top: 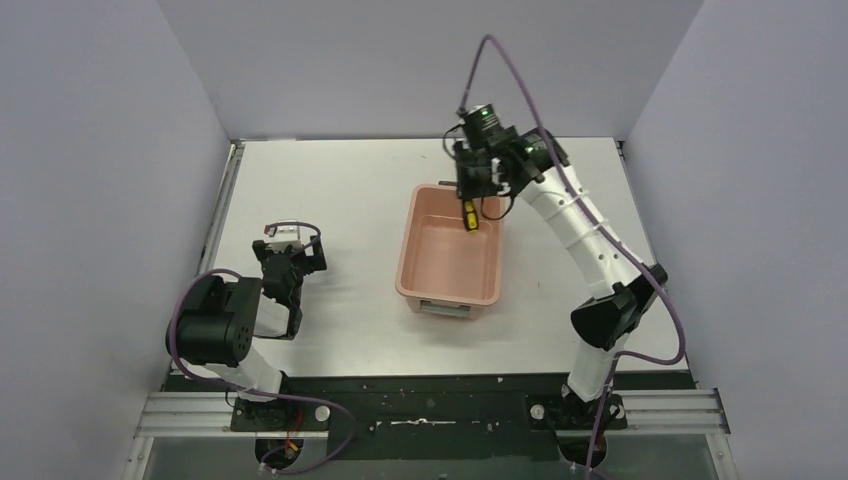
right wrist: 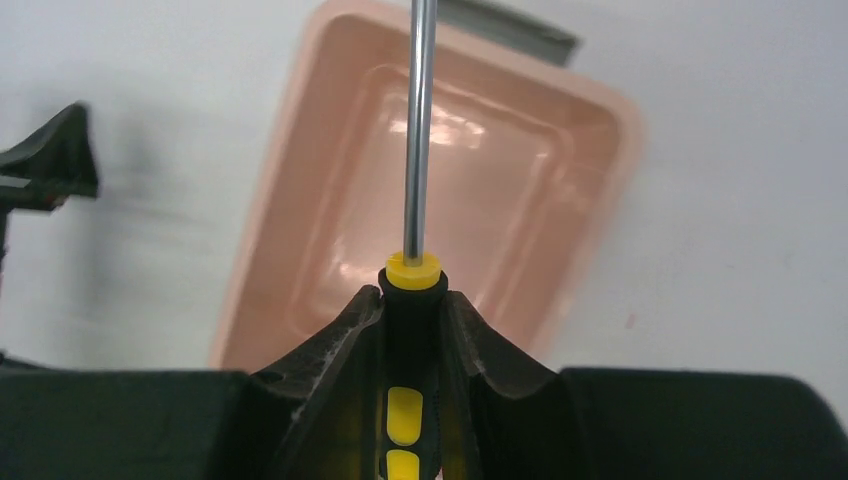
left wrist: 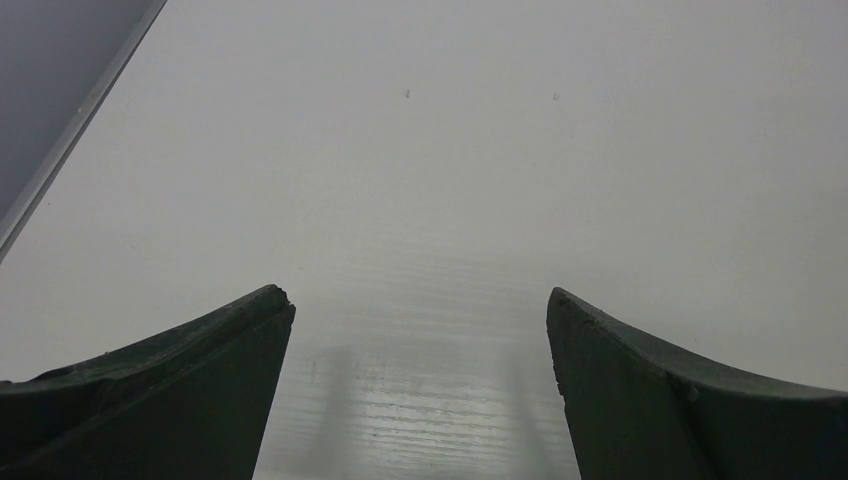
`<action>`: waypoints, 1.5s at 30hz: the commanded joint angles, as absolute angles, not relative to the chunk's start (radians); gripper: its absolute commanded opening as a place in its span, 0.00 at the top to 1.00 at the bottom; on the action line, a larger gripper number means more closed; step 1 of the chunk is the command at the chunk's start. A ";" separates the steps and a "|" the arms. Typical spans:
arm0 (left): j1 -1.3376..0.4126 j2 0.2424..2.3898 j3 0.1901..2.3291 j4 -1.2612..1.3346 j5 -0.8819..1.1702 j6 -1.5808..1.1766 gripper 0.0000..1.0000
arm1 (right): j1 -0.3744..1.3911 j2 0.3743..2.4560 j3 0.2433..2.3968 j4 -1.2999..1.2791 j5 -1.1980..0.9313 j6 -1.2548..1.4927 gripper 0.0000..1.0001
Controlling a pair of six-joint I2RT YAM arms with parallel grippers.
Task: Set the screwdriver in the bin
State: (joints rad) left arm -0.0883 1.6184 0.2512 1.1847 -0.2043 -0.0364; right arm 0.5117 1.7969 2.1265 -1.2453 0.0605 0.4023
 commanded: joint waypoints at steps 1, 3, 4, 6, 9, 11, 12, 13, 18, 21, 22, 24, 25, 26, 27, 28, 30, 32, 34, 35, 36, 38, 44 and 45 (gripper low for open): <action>-0.083 1.609 0.255 1.209 -0.195 -0.028 0.03 | 0.700 1.809 2.141 -1.175 0.116 0.488 1.00; -0.083 1.610 0.256 1.208 -0.196 -0.028 0.03 | 0.752 1.811 2.086 -1.142 0.142 0.502 1.00; -0.082 1.610 0.255 1.208 -0.196 -0.028 0.03 | 0.766 1.806 2.041 -1.122 0.140 0.507 1.00; -0.083 1.610 0.255 1.208 -0.196 -0.028 0.03 | 0.790 1.794 1.920 -1.074 0.137 0.521 1.00; -0.083 1.609 0.254 1.208 -0.195 -0.029 0.03 | 0.804 1.768 1.736 -0.975 0.122 0.546 1.00; -0.082 1.610 0.254 1.208 -0.195 -0.028 0.03 | 0.804 1.759 1.625 -0.907 0.104 0.560 1.00; -0.083 1.610 0.254 1.208 -0.195 -0.028 0.03 | 0.805 1.760 1.573 -0.863 0.100 0.567 1.00; -0.083 1.609 0.254 1.209 -0.196 -0.028 0.03 | 0.804 1.766 1.532 -0.830 0.099 0.573 1.00; -0.083 1.609 0.254 1.208 -0.196 -0.028 0.03 | 0.786 1.824 1.377 -0.694 0.107 0.584 1.00; -0.082 1.610 0.254 1.208 -0.195 -0.028 0.03 | 0.762 1.869 1.332 -0.638 0.100 0.584 0.94; -0.083 1.609 0.255 1.209 -0.195 -0.028 0.03 | 0.757 1.880 1.323 -0.630 0.095 0.583 0.92; -0.083 1.609 0.255 1.208 -0.196 -0.029 0.03 | 0.752 1.891 1.306 -0.612 0.099 0.584 0.85; -0.083 1.611 0.254 1.208 -0.195 -0.029 0.03 | 0.751 1.893 1.298 -0.607 0.100 0.585 0.81; -0.083 1.610 0.254 1.208 -0.195 -0.028 0.03 | 0.749 1.893 1.294 -0.608 0.100 0.586 0.76; -0.083 1.609 0.254 1.209 -0.195 -0.028 0.03 | 0.749 1.891 1.295 -0.613 0.103 0.586 0.71; -0.082 1.609 0.254 1.209 -0.195 -0.028 0.03 | 0.749 1.886 1.297 -0.621 0.106 0.586 0.64; -0.083 1.609 0.255 1.209 -0.196 -0.028 0.03 | 0.751 1.864 1.315 -0.647 0.118 0.583 0.54; -0.083 1.610 0.254 1.209 -0.196 -0.029 0.03 | 0.761 1.836 1.349 -0.685 0.139 0.575 0.42; -0.083 1.609 0.255 1.208 -0.196 -0.029 0.03 | 0.774 1.804 1.402 -0.731 0.176 0.567 0.37; -0.083 1.609 0.254 1.208 -0.196 -0.028 0.03 | 0.778 1.785 1.423 -0.750 0.185 0.562 0.34; -0.083 1.609 0.255 1.209 -0.196 -0.028 0.03 | 0.779 1.762 1.441 -0.766 0.194 0.557 0.32; -0.083 1.610 0.255 1.209 -0.196 -0.028 0.03 | 0.779 1.714 1.474 -0.785 0.203 0.538 0.21; -0.083 1.609 0.254 1.209 -0.195 -0.029 0.03 | 0.781 1.592 1.572 -0.829 0.221 0.473 0.00; -0.083 1.609 0.255 1.209 -0.196 -0.028 0.03 | 0.780 1.577 1.591 -0.833 0.222 0.454 0.00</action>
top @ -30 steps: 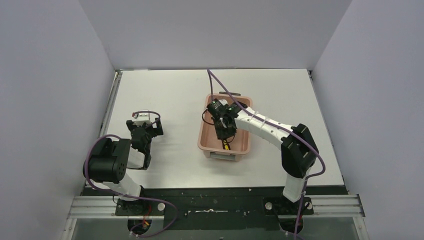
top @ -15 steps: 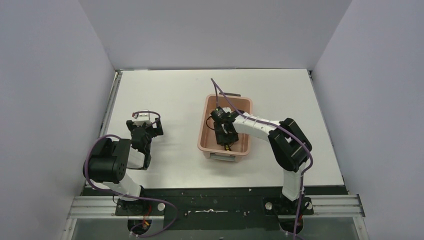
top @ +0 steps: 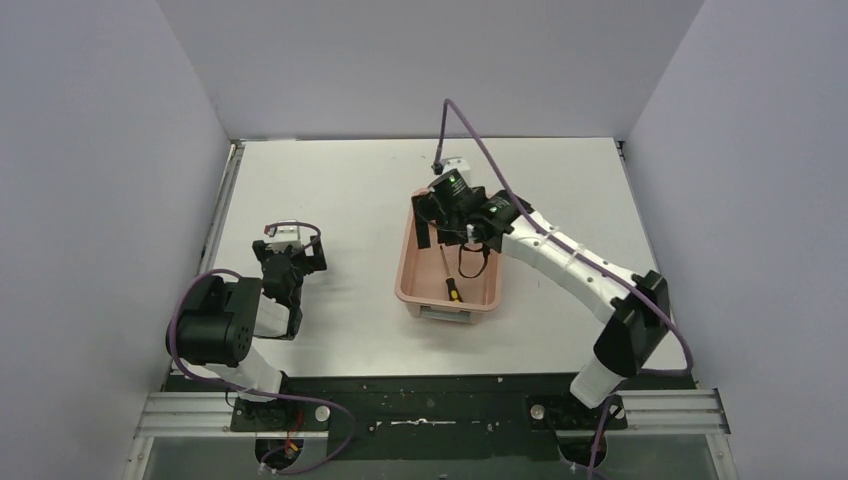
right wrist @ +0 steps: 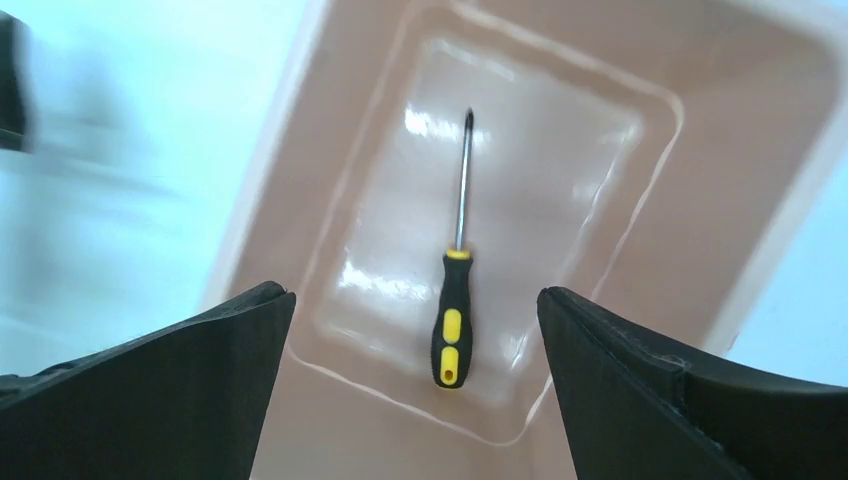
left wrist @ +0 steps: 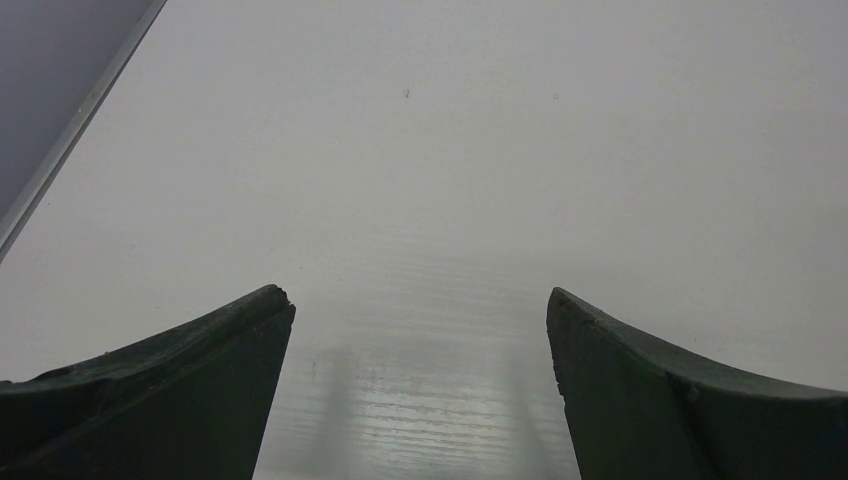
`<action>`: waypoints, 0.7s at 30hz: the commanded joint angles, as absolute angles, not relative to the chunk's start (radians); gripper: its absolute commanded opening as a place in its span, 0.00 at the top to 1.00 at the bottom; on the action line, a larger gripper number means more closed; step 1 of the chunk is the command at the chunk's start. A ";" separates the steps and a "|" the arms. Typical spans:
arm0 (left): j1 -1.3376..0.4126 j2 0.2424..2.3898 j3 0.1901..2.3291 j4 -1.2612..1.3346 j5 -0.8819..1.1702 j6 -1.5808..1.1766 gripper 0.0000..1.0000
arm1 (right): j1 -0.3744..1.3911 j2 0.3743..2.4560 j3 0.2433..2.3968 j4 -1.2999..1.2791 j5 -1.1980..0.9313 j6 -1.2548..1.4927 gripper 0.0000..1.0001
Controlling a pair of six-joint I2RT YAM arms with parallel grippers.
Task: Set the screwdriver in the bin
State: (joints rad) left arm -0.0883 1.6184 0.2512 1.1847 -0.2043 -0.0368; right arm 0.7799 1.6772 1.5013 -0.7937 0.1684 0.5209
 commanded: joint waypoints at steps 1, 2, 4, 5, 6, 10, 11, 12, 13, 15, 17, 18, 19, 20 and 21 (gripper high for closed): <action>-0.082 1.609 0.255 1.209 -0.196 -0.028 0.03 | 0.779 1.555 1.605 -0.835 0.229 0.436 0.00; -0.082 1.609 0.255 1.209 -0.196 -0.029 0.03 | 0.776 1.536 1.615 -0.836 0.243 0.420 0.00; -0.083 1.609 0.254 1.208 -0.195 -0.028 0.03 | 0.761 1.486 1.623 -0.831 0.292 0.398 0.00; -0.083 1.609 0.255 1.209 -0.195 -0.028 0.03 | 0.743 1.458 1.614 -0.824 0.314 0.384 0.00; -0.083 1.609 0.255 1.209 -0.195 -0.028 0.03 | 0.716 1.423 1.591 -0.791 0.331 0.364 0.00; -0.083 1.610 0.254 1.208 -0.195 -0.028 0.03 | 0.541 1.234 1.278 -0.495 0.374 0.220 0.00; -0.083 1.609 0.254 1.207 -0.195 -0.028 0.03 | 0.500 1.191 1.188 -0.409 0.401 0.204 0.00; -0.082 1.610 0.254 1.208 -0.196 -0.028 0.03 | 0.462 1.153 1.110 -0.333 0.416 0.184 0.00; -0.082 1.609 0.255 1.208 -0.196 -0.028 0.03 | 0.420 1.117 1.030 -0.265 0.412 0.167 0.00; -0.083 1.609 0.255 1.208 -0.196 -0.028 0.03 | 0.335 1.053 0.880 -0.129 0.381 0.145 0.00; -0.082 1.609 0.254 1.208 -0.196 -0.029 0.03 | 0.248 0.999 0.729 0.014 0.335 0.145 0.00; -0.083 1.610 0.254 1.208 -0.196 -0.028 0.03 | 0.221 0.981 0.651 0.088 0.316 0.148 0.00; -0.083 1.609 0.254 1.208 -0.196 -0.028 0.03 | 0.205 0.966 0.582 0.156 0.300 0.149 0.00; -0.083 1.610 0.255 1.210 -0.196 -0.028 0.03 | 0.196 0.956 0.524 0.208 0.292 0.151 0.00; -0.082 1.609 0.255 1.210 -0.197 -0.028 0.03 | 0.193 0.950 0.469 0.252 0.297 0.161 0.00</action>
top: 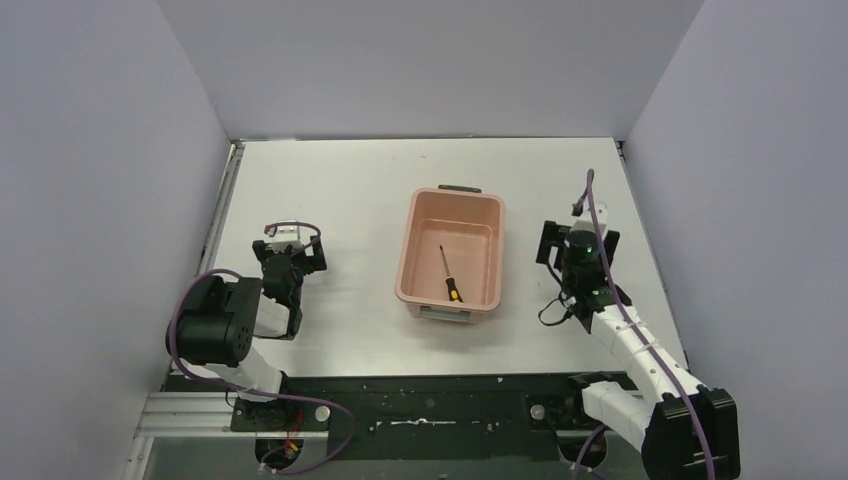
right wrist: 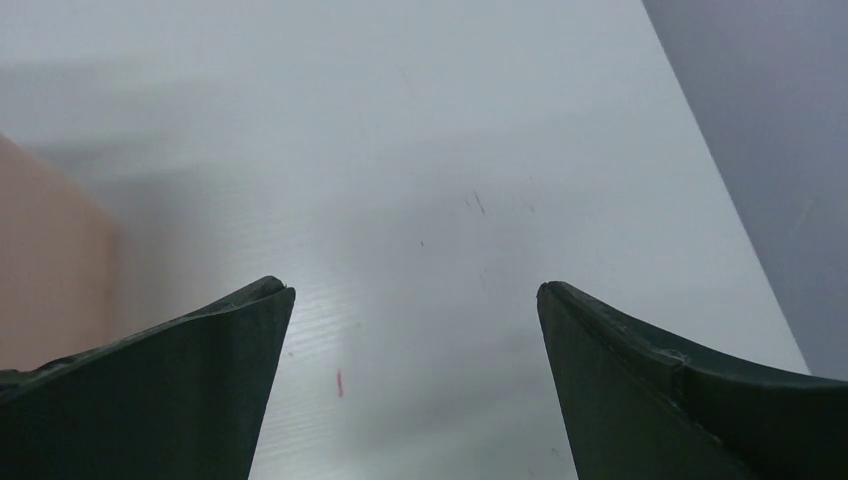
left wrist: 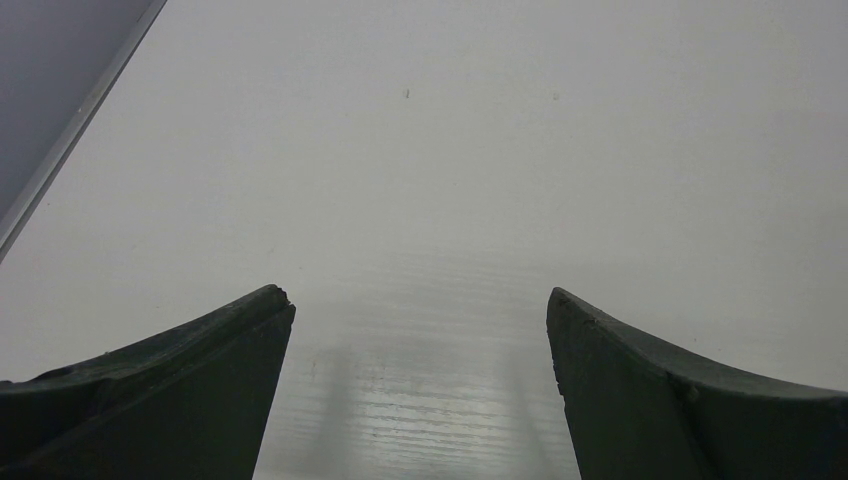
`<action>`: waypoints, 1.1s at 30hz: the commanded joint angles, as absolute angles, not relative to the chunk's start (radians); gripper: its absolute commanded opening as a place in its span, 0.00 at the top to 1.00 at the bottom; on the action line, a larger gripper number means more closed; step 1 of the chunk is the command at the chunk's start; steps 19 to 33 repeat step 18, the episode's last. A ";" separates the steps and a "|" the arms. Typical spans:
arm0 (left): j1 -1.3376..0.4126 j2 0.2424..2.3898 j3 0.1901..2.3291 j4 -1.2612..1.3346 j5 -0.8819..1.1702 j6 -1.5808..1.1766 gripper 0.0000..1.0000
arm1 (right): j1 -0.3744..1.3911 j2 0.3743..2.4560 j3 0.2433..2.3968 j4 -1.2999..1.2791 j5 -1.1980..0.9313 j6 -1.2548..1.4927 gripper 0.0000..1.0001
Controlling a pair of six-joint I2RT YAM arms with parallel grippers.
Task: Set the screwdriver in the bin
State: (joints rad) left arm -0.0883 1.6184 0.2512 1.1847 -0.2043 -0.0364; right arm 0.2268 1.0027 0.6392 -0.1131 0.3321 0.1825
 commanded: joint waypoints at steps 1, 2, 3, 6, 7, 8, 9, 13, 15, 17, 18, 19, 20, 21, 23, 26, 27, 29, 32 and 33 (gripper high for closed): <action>-0.082 1.609 0.255 1.210 -0.197 -0.029 0.03 | 0.192 0.944 0.431 0.283 0.303 0.173 0.00; -0.083 1.610 0.255 1.210 -0.196 -0.028 0.03 | 0.191 0.940 0.393 0.317 0.308 0.183 0.00; -0.083 1.610 0.255 1.209 -0.196 -0.028 0.03 | 0.190 0.939 0.360 0.344 0.315 0.191 0.00; -0.083 1.609 0.255 1.209 -0.197 -0.029 0.03 | 0.189 0.942 0.274 0.415 0.339 0.193 0.00; -0.083 1.610 0.253 1.209 -0.197 -0.028 0.03 | 0.189 0.941 0.265 0.418 0.349 0.185 0.00; -0.083 1.609 0.254 1.209 -0.196 -0.028 0.03 | 0.189 0.936 0.256 0.422 0.367 0.186 0.00; -0.083 1.609 0.254 1.209 -0.196 -0.028 0.03 | 0.189 0.929 0.248 0.427 0.378 0.187 0.00; -0.083 1.612 0.258 1.201 -0.195 -0.029 0.03 | 0.190 0.898 0.233 0.443 0.365 0.186 0.00; -0.081 1.614 0.261 1.198 -0.192 -0.029 0.03 | 0.190 0.893 0.230 0.445 0.364 0.186 0.00; -0.081 1.611 0.258 1.203 -0.192 -0.029 0.03 | 0.189 0.893 0.230 0.443 0.364 0.186 0.00; -0.081 1.609 0.253 1.207 -0.193 -0.030 0.03 | 0.190 0.894 0.231 0.442 0.364 0.186 0.00; -0.081 1.609 0.253 1.207 -0.193 -0.030 0.03 | 0.190 0.894 0.231 0.442 0.364 0.186 0.00; -0.081 1.609 0.253 1.207 -0.193 -0.030 0.03 | 0.190 0.894 0.231 0.442 0.364 0.186 0.00; -0.081 1.609 0.253 1.207 -0.193 -0.030 0.03 | 0.190 0.894 0.231 0.442 0.364 0.186 0.00; -0.081 1.609 0.253 1.207 -0.193 -0.030 0.03 | 0.190 0.894 0.231 0.442 0.364 0.186 0.00; -0.081 1.609 0.253 1.207 -0.193 -0.030 0.03 | 0.190 0.894 0.231 0.442 0.364 0.186 0.00; -0.081 1.609 0.253 1.207 -0.193 -0.030 0.03 | 0.190 0.894 0.231 0.442 0.364 0.186 0.00; -0.081 1.609 0.253 1.207 -0.193 -0.030 0.03 | 0.190 0.894 0.231 0.442 0.364 0.186 0.00; -0.081 1.609 0.253 1.207 -0.193 -0.030 0.03 | 0.190 0.894 0.231 0.442 0.364 0.186 0.00; -0.081 1.609 0.253 1.207 -0.193 -0.030 0.03 | 0.190 0.894 0.231 0.442 0.364 0.186 0.00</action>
